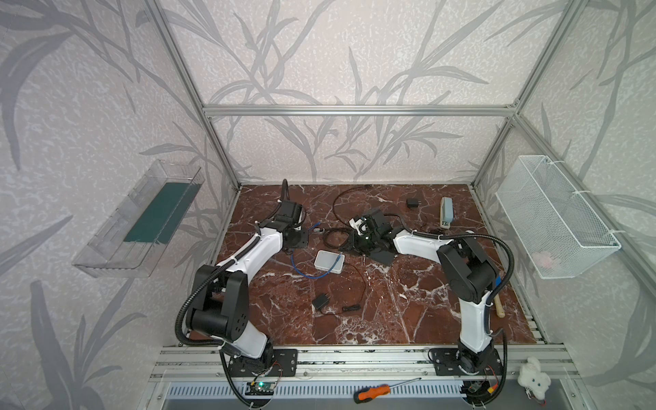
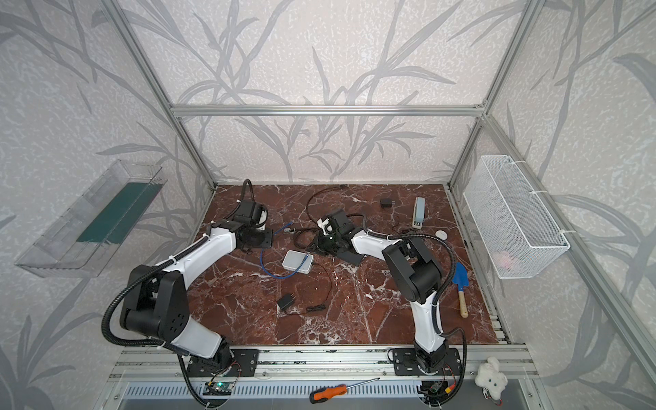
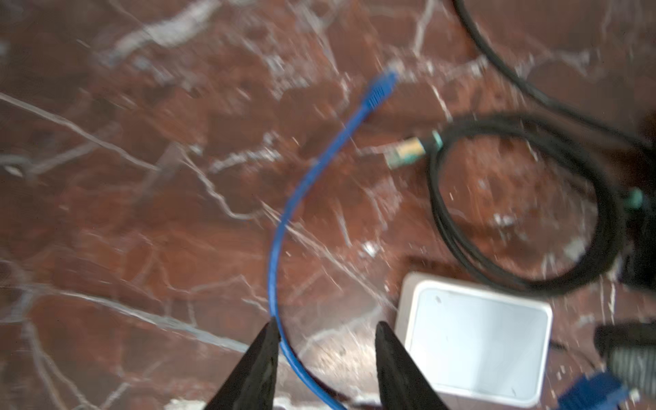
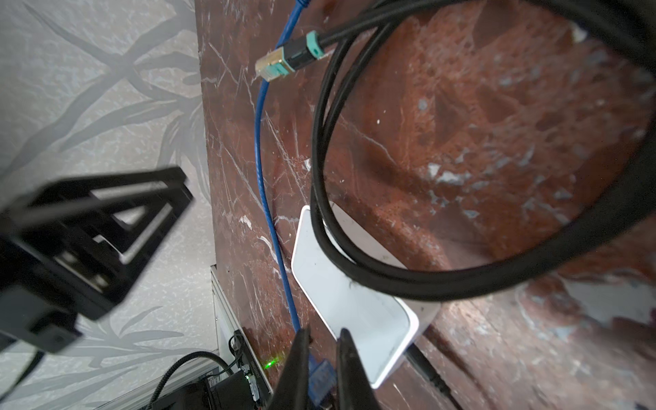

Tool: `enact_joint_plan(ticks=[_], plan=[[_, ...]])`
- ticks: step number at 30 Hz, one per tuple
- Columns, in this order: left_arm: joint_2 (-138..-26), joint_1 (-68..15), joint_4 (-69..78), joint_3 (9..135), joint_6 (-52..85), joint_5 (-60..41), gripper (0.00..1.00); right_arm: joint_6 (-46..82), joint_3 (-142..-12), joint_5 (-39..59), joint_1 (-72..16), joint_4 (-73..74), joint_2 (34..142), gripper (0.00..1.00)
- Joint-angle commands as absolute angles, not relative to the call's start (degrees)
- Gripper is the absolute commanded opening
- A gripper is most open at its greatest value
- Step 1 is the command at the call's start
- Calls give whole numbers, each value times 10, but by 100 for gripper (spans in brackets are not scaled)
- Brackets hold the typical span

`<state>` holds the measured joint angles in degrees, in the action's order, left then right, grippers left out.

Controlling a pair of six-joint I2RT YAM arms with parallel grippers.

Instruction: Insert the plug into the switch port

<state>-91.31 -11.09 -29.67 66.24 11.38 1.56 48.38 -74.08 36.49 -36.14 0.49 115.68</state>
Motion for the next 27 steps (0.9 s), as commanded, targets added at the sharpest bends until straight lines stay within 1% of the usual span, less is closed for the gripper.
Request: enact_joint_plan(ticks=[1,4,11,17,23,27], plan=[[-973,-92,-312,728,120,76,46,462,-732,371,-365,-15,1136,7],[-1031,-92,-330,775,76,43,46,460,-731,372,-366,-14,1136,7],[-1137,-91,-369,852,-2,12,47,444,-740,391,-366,-27,1142,6],[-1181,-91,-365,883,-22,-58,47,438,-744,400,-366,-35,1147,6],[-1233,-91,-397,931,-43,-83,45,427,-744,408,-366,-43,1142,7],[-1257,-91,-419,959,-54,-91,41,423,-736,419,-366,-40,1131,7]])
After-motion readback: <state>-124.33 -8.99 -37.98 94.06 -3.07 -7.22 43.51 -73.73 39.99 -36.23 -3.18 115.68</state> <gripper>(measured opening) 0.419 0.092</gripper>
